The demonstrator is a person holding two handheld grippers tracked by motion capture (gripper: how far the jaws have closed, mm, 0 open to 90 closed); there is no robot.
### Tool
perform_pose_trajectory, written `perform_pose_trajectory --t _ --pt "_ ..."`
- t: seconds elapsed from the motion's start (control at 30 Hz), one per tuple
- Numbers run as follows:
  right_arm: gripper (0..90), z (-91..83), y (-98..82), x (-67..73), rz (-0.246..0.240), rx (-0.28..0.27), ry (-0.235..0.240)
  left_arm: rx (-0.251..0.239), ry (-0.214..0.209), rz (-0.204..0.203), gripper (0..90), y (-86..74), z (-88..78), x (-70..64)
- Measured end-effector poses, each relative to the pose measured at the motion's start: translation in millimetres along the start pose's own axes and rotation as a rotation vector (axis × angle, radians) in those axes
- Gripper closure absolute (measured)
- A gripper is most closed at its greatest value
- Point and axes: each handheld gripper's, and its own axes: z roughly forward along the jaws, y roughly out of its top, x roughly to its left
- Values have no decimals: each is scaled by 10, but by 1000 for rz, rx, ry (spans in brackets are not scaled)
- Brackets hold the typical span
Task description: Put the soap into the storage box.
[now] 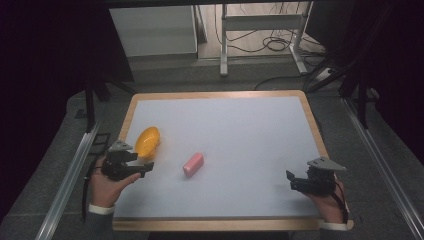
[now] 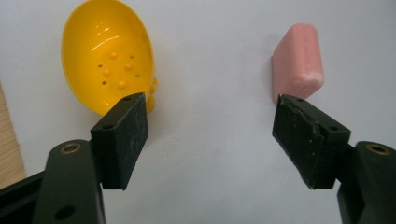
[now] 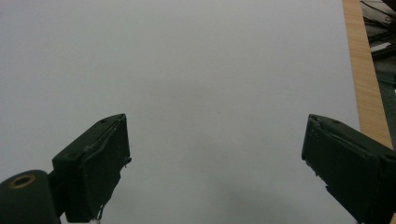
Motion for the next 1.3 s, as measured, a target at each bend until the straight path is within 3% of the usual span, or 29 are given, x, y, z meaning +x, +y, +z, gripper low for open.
perform_pose_trajectory --t 0.47,1.3 --pt "75 -6 -1 -2 -5 4 -11 35 -15 68 266 179 51 -100" --pt "75 5 -24 -30 -2 20 -25 71 -40 134 250 375 158 -294"
